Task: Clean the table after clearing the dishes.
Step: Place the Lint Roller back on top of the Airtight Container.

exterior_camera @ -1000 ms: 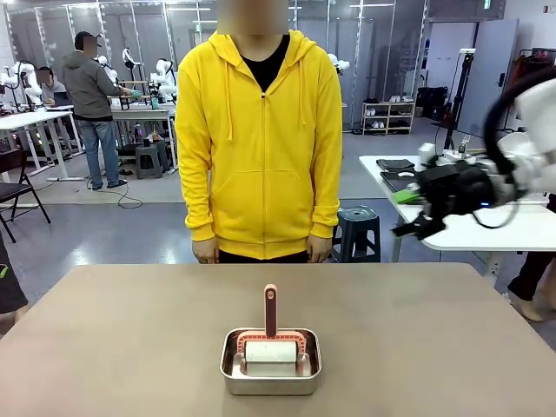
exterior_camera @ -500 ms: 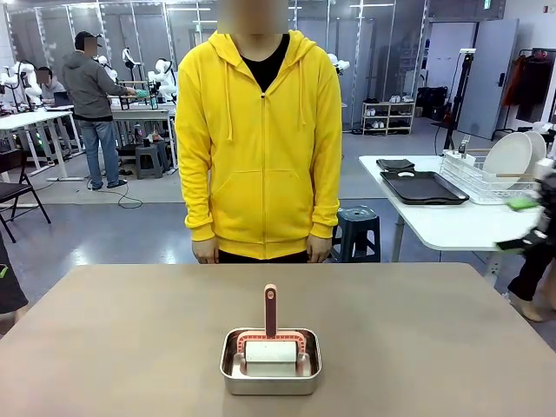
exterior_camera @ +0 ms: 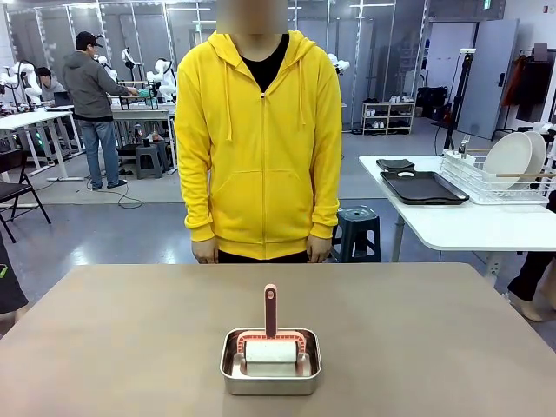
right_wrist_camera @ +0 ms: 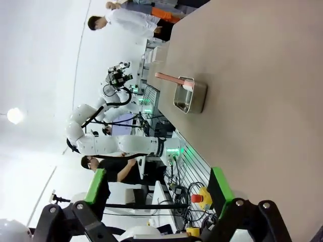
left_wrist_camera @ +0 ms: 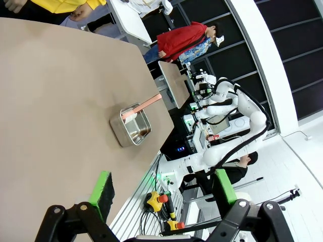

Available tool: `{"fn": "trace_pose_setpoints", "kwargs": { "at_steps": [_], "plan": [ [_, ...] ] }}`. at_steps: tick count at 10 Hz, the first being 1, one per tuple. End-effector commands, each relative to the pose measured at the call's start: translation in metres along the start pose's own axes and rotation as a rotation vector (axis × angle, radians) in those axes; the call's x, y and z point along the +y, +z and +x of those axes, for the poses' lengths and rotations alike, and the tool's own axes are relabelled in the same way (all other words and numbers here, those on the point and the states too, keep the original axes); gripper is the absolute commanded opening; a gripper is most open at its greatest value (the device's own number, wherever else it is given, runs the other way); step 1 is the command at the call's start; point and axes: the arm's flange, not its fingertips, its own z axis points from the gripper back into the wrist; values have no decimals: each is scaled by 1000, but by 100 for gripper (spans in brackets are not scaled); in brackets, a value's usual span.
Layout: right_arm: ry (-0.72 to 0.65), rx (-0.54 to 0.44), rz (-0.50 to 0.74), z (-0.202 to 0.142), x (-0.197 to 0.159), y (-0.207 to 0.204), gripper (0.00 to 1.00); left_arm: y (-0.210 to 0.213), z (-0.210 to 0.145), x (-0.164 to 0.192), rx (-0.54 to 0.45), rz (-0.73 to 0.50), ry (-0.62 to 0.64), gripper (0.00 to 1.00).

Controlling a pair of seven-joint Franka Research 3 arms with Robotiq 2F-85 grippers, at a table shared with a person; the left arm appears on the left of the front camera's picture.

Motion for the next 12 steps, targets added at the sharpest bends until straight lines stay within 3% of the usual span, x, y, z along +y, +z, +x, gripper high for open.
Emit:
{"fn": "trace_pose_setpoints", "kwargs": {
  "at_steps": [1, 12],
  "plan": [
    [-5, -17, 31, 1, -9, 10, 100, 2, -2, -5, 3, 4, -1, 100],
    [0, 0, 0, 0, 0, 0, 100, 2, -2, -5, 3, 4, -1, 100]
  ]
}}
